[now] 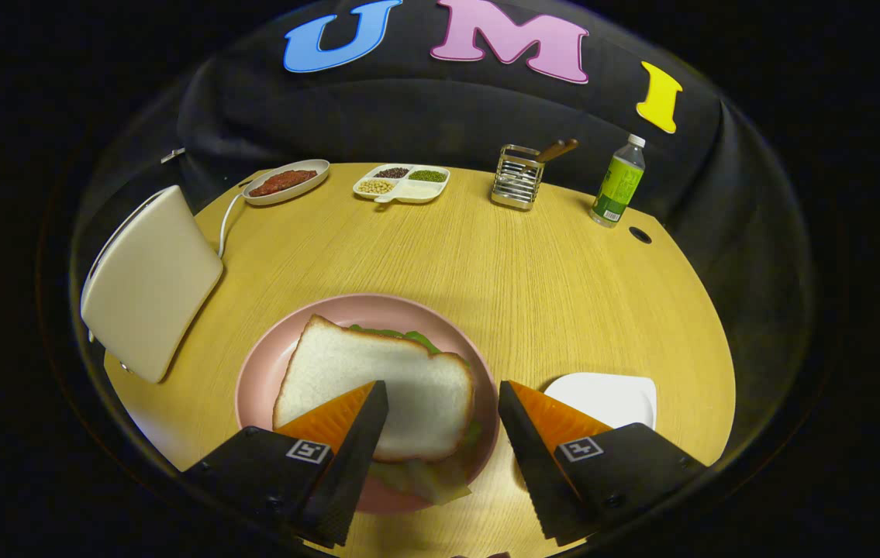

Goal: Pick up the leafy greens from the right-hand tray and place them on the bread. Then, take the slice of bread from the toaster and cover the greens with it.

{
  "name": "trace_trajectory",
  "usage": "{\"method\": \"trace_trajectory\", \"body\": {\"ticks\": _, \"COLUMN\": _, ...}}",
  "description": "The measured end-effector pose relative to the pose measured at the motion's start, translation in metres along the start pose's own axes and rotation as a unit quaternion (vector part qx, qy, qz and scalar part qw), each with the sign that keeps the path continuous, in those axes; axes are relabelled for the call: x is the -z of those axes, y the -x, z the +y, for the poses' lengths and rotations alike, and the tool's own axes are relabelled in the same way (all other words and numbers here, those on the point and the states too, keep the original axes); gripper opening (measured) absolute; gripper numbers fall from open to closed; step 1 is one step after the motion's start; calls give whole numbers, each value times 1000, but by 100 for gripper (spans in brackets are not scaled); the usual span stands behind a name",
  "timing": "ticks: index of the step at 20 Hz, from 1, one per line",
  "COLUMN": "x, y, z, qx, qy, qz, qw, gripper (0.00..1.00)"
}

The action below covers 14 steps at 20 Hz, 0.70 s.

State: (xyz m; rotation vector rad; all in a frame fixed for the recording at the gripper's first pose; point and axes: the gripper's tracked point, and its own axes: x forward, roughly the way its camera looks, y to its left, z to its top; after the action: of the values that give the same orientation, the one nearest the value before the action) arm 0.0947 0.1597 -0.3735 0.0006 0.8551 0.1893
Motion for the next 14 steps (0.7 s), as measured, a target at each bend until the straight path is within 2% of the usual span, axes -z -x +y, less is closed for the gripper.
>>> {"method": "trace_trajectory", "body": {"ticks": 4, "x": -13, "y": 7, "z": -13, "qx": 4, "qy": 4, "qz": -24, "qw": 1000, "gripper": 99}}
{"method": "trace_trajectory", "body": {"ticks": 8, "x": -28, "y": 22, "z": -24, "qx": 3, "qy": -6, "qz": -45, "qw": 999, "gripper": 99}}
{"method": "trace_trajectory", "body": {"ticks": 14, "x": -61, "y": 66, "z": -30, "qx": -21, "qy": -10, "qz": -92, "qw": 995, "gripper": 99}}
